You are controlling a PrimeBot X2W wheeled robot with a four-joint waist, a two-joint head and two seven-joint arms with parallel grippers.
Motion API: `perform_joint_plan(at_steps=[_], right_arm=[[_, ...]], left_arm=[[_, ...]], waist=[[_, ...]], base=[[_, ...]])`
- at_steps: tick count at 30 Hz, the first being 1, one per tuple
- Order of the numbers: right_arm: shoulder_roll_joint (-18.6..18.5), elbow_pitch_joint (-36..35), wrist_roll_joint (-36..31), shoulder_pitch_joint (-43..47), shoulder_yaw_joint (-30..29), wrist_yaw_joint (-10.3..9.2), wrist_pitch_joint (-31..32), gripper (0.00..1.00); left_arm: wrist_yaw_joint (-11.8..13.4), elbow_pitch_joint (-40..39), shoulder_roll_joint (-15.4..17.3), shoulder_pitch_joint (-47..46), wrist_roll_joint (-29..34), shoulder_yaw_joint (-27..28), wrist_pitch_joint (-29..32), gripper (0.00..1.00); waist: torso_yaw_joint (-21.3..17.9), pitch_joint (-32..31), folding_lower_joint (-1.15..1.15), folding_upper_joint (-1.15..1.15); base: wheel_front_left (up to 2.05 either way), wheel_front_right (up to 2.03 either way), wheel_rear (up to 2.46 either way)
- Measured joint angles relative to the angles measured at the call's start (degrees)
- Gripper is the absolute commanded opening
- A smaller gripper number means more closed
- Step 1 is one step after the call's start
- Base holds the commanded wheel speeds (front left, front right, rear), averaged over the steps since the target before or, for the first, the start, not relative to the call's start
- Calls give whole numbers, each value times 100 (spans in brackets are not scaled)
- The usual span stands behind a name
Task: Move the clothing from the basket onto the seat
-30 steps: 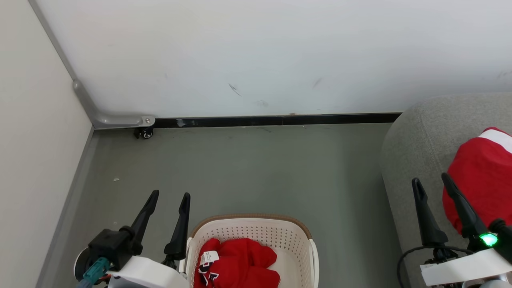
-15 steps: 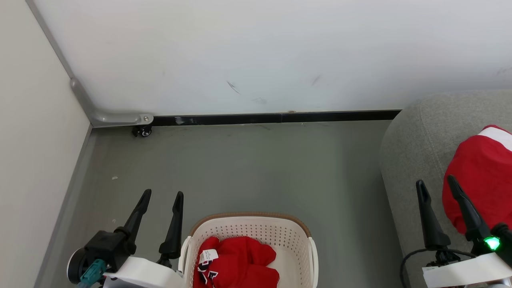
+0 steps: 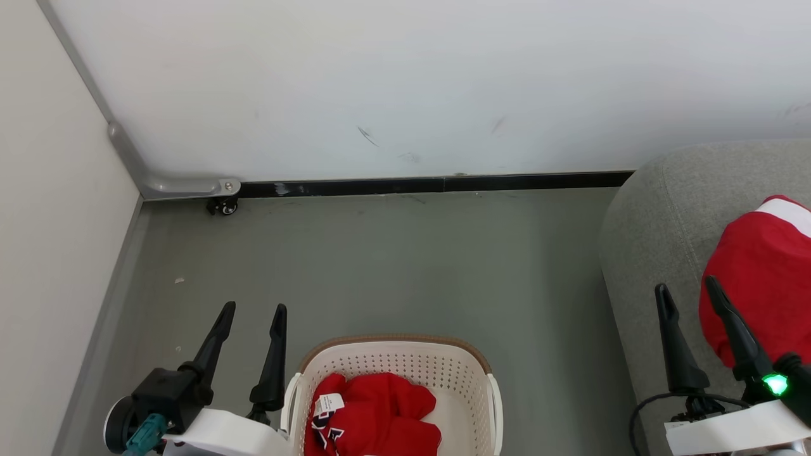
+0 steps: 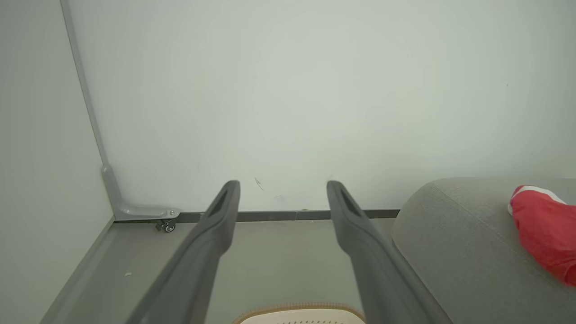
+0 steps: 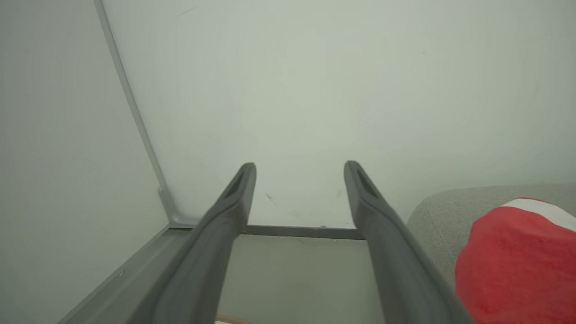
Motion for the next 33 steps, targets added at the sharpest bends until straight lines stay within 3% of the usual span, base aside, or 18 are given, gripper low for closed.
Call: perform_joint_plan(at_steps=[33], right_arm=[[187, -209, -151, 19, -162, 0, 0, 100]], left_arm=[[-313, 180, -148, 26, 213, 172, 0, 100]], waist=[[-176, 232, 0, 0]], base=[[0, 0, 0]])
